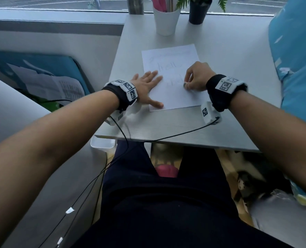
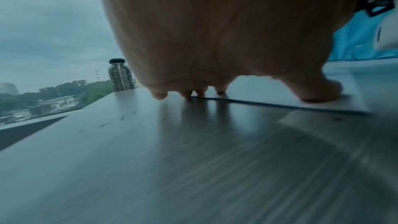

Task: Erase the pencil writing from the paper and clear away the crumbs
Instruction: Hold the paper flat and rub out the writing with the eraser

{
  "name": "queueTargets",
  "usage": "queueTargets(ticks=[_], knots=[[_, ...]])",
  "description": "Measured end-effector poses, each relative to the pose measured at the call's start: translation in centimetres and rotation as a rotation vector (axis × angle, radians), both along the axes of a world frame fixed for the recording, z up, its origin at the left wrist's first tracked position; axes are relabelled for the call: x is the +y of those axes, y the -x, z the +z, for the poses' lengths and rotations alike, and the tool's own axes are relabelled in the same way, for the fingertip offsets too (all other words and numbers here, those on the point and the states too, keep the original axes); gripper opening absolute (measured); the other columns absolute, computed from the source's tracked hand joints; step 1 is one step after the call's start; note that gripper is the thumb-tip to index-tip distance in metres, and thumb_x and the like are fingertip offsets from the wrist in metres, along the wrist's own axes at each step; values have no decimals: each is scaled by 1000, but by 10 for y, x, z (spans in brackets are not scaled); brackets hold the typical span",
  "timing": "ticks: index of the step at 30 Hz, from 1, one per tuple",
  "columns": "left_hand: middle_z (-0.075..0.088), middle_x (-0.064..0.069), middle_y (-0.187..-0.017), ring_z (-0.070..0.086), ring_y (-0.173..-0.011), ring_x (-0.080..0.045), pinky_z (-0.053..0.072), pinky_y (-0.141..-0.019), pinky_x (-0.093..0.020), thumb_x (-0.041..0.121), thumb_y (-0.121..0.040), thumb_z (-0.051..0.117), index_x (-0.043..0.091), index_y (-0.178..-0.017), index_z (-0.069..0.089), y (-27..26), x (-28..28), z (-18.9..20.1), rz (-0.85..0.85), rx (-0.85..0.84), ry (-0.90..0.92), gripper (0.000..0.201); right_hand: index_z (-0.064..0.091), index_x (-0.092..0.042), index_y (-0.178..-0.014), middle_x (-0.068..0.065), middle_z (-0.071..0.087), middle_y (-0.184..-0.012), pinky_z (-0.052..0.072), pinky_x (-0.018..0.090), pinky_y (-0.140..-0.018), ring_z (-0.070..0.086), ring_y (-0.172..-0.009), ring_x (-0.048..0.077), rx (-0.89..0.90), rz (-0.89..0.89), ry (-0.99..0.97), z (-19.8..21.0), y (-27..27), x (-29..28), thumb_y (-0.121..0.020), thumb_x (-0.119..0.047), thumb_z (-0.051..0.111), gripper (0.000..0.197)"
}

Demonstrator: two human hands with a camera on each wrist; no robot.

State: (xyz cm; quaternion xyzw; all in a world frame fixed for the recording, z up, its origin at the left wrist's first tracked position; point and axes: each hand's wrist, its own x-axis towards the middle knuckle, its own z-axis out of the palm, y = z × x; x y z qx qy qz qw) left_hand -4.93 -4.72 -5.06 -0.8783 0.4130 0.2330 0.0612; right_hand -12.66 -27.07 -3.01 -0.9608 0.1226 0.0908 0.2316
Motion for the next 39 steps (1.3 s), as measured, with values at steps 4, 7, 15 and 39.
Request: queueTargets(ticks=[4, 7, 15, 39], knots=[[18, -17, -160, 20, -146, -33, 4, -118, -59, 96, -67, 26, 9, -153, 17, 20, -20, -3, 80, -233, -25, 123, 75, -21, -98, 6, 69, -91, 48, 31, -98, 59, -100, 19, -129, 39, -25, -4, 11, 7, -84, -20, 67, 16], [45, -19, -139, 38, -133, -35, 4, -116, -62, 95, -66, 32, 4, -135, 44, 29, -34, 6, 123, -330, 6, 115, 76, -21, -83, -1, 69, -73, 53, 31, -89, 63, -81, 14, -143, 32, -30, -2, 13, 2, -79, -15, 69, 10], [-6, -3, -165, -5, -151, -26, 1, -118, -59, 72, -68, 71, 42, -155, 9, 8, -43, -2, -56, 76, 162, 111, 79, -14, -84, 5, 74, -80, 55, 25, -80, 64, -74, 14, -168, -18, -29, 0, 9, -14, -73, -17, 79, 12], [-34, 6, -157, -30, -145, -22, -10, -109, -70, 85, -48, 71, 55, -146, -12, -3, -58, 1, -9, 131, -31, 132, 79, -13, -76, 4, 73, -70, 56, 24, -71, 62, -62, 10, -131, 28, -79, 1, 10, 1, -69, -16, 72, 11]])
